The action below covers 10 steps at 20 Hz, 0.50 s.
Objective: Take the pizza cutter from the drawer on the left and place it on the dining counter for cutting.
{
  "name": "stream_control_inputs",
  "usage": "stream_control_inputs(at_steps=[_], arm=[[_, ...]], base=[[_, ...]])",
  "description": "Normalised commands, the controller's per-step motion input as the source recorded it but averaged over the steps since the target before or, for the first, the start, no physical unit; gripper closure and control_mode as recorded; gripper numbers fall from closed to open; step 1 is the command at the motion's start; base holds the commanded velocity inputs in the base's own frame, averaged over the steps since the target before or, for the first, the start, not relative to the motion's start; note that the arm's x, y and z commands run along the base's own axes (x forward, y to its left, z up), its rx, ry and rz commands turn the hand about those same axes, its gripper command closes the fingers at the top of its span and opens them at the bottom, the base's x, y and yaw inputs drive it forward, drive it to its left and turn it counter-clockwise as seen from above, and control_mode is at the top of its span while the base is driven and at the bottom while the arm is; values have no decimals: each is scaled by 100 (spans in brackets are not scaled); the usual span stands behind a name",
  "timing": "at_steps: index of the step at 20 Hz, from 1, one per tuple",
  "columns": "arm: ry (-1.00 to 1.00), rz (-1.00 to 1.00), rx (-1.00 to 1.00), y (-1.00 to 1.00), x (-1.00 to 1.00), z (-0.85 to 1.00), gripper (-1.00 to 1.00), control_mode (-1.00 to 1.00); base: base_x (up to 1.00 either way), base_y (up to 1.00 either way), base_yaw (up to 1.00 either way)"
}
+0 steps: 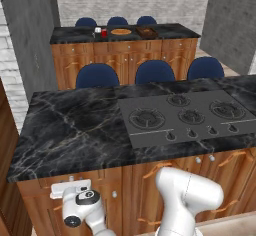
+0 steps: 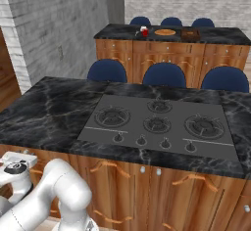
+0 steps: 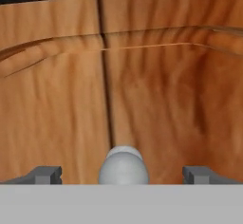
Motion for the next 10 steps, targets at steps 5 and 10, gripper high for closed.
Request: stream_control_inputs(at_steps=[5,10], arm=[[-1,0,0,1,15,-14,100,-100],[-2,0,0,2,6,-4,100,-100]], base=[[0,0,0],[0,0,0]])
